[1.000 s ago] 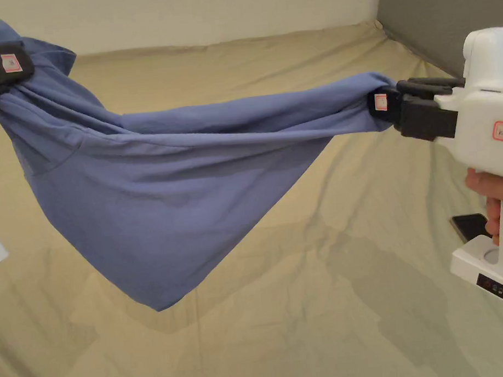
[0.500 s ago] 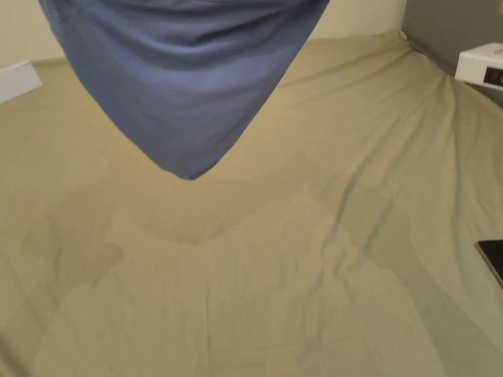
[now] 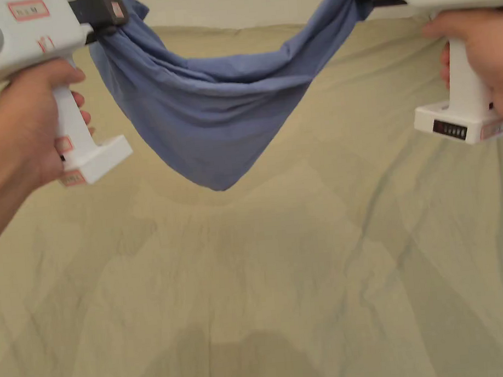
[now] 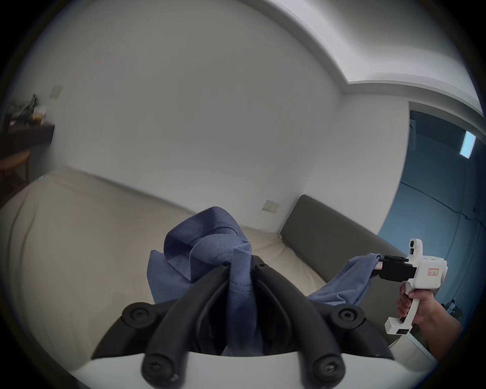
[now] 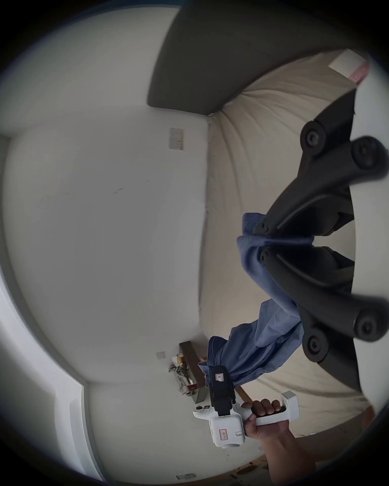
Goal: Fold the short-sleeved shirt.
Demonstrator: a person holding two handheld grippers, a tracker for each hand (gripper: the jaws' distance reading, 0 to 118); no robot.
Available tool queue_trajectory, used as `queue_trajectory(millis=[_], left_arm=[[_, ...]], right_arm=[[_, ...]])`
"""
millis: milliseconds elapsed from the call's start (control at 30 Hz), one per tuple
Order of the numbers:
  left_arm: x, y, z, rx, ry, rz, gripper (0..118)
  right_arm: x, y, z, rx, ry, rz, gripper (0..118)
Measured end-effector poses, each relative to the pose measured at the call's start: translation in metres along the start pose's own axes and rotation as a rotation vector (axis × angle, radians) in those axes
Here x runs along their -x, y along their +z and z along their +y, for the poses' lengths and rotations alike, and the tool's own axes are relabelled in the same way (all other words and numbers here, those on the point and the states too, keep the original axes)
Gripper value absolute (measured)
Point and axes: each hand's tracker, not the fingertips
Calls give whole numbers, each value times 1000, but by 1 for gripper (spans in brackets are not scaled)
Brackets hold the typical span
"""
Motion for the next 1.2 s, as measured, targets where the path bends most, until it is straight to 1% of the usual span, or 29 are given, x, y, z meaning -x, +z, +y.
queue_trajectory(millis=[33,67,100,133,167,200,233,333,400,433,500,533,600,700,800,900,967,1033,1067,1100,1133,1200], left_arm=[[-7,5,-16,10,8,1,4],[-1,4,-31,20,30,5,4],[8,4,-48,28,59,1,4],[13,5,-62,34,58,4,4],[21,7,-77,29,59,19,4],[28,10,-89,55,90,14,4],[32,13,-101,89,126,4,4],[38,36,-132,92,92,17,4],[42,58,-150,90,129,24,4],[47,67,-155,86,135,29,4],[49,90,-168,73,164,30,4],[48,99,-174,101,167,36,4],[48,121,-184,99,167,65,4],[46,151,-200,115,200,103,4],[41,173,-211,146,203,122,4],[39,185,-223,190,200,150,4],[40,191,-231,209,195,151,4],[41,196,-237,233,210,169,4],[43,197,-239,243,216,177,4],[50,194,-242,266,222,198,4],[52,193,-243,279,225,210,4],[56,191,-243,299,216,210,4]], right_arm=[[-1,-8,-14,25,-10,0,4],[-2,-16,-33,56,-23,2,4],[-1,-22,-50,62,-15,-6,4],[-1,-24,-64,77,-15,-5,4],[-2,-26,-81,98,-51,13,4],[-2,-26,-95,98,-59,13,4],[0,-24,-108,96,-58,12,4],[7,-9,-140,117,-97,42,4],[13,5,-158,129,-84,50,4],[16,12,-165,137,-79,50,4],[21,29,-183,153,-110,76,4],[24,38,-188,163,-106,73,4],[32,58,-204,177,-107,74,4],[42,84,-229,214,-132,71,4],[52,105,-257,263,-144,66,4],[64,120,-284,313,-172,89,4],[70,124,-299,343,-146,88,4],[73,127,-312,392,-184,125,4],[75,126,-318,405,-162,118,4],[77,125,-323,431,-123,106,4],[78,124,-327,445,-111,105,4],[78,119,-334,491,-129,120,4]])
